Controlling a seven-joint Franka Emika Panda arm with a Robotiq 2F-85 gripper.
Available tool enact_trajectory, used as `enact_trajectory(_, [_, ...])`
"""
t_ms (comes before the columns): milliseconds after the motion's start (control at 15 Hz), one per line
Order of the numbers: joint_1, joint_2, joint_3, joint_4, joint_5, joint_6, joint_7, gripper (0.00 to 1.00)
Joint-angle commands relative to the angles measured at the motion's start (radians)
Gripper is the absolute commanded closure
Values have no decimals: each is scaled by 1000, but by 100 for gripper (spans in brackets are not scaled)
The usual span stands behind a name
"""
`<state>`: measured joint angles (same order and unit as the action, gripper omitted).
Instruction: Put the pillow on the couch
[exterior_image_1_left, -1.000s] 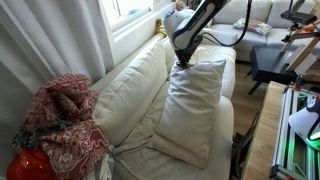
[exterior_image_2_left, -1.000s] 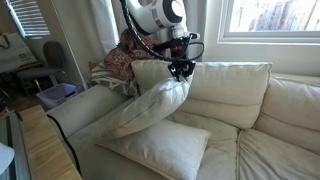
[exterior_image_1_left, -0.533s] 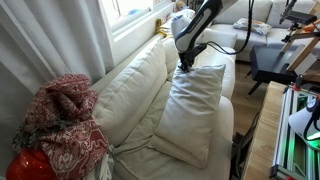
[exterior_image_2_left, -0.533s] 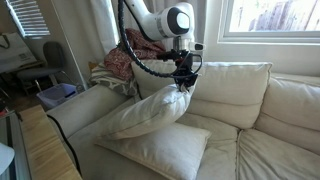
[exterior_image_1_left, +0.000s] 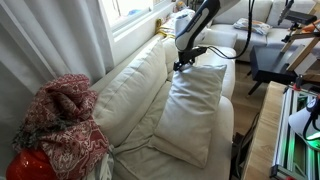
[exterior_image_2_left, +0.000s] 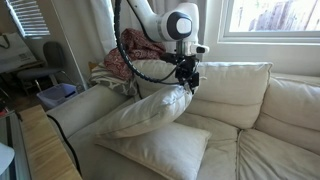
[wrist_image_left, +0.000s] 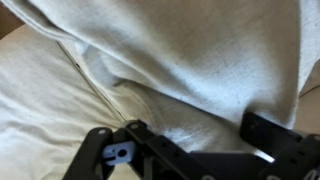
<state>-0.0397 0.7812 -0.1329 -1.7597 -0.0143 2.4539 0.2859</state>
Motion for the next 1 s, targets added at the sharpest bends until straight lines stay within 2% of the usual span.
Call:
enact_trajectory(0, [-1,-34,0,-33,45,3,29,0])
enact_trajectory(533, [20,-143,-43,-48,18,-15,71,0])
enact_trajectory(800, [6,-222,-10,-53,42,-67,49,0])
enact_trajectory(933, [1,-281,12,-51,50,-145,22,0])
